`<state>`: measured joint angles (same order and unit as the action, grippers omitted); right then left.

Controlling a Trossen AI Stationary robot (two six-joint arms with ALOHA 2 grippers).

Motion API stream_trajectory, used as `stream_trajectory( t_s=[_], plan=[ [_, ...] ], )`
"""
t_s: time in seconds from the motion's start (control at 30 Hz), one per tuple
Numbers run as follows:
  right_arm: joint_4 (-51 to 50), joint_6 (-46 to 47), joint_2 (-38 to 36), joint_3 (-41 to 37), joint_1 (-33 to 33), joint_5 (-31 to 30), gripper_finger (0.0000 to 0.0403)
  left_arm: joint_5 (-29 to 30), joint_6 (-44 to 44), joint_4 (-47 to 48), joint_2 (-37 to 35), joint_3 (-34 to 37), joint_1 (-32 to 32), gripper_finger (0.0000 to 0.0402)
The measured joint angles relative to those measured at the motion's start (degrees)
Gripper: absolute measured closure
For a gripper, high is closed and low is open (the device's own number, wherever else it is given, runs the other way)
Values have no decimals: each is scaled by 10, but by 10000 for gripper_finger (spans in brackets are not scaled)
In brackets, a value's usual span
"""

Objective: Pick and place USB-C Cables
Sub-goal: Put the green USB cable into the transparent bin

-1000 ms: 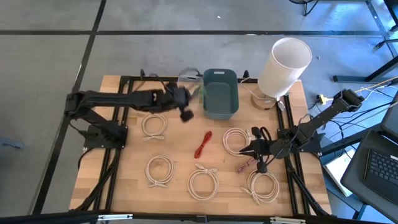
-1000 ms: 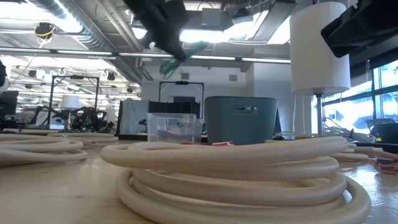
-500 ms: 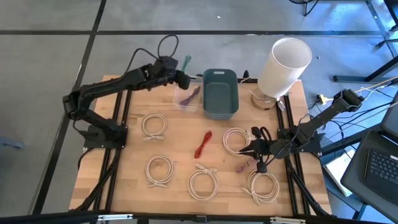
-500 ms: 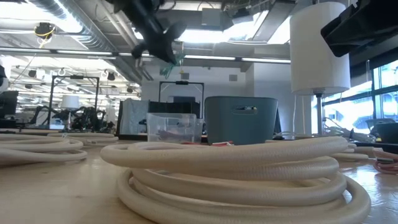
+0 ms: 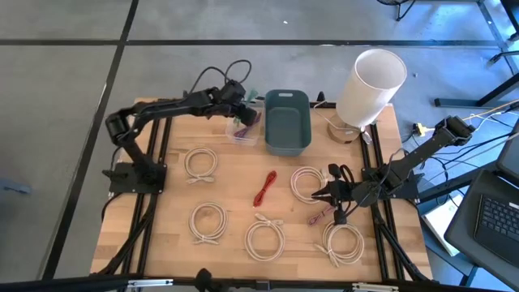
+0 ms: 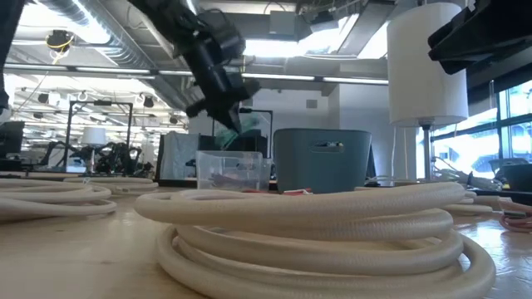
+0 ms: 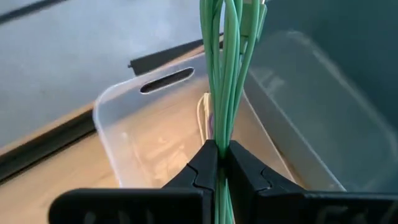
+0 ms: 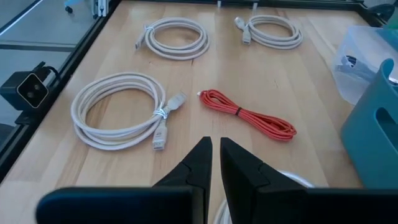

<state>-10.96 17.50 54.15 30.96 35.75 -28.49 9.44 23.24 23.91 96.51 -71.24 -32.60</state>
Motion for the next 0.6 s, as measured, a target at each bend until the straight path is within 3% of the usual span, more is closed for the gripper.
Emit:
stream_trajectory(
  t_s=[0.6],
  plan=[
    [0, 0, 0, 0, 0, 0, 366, -45, 17, 3, 87, 0, -10, 389]
  ],
)
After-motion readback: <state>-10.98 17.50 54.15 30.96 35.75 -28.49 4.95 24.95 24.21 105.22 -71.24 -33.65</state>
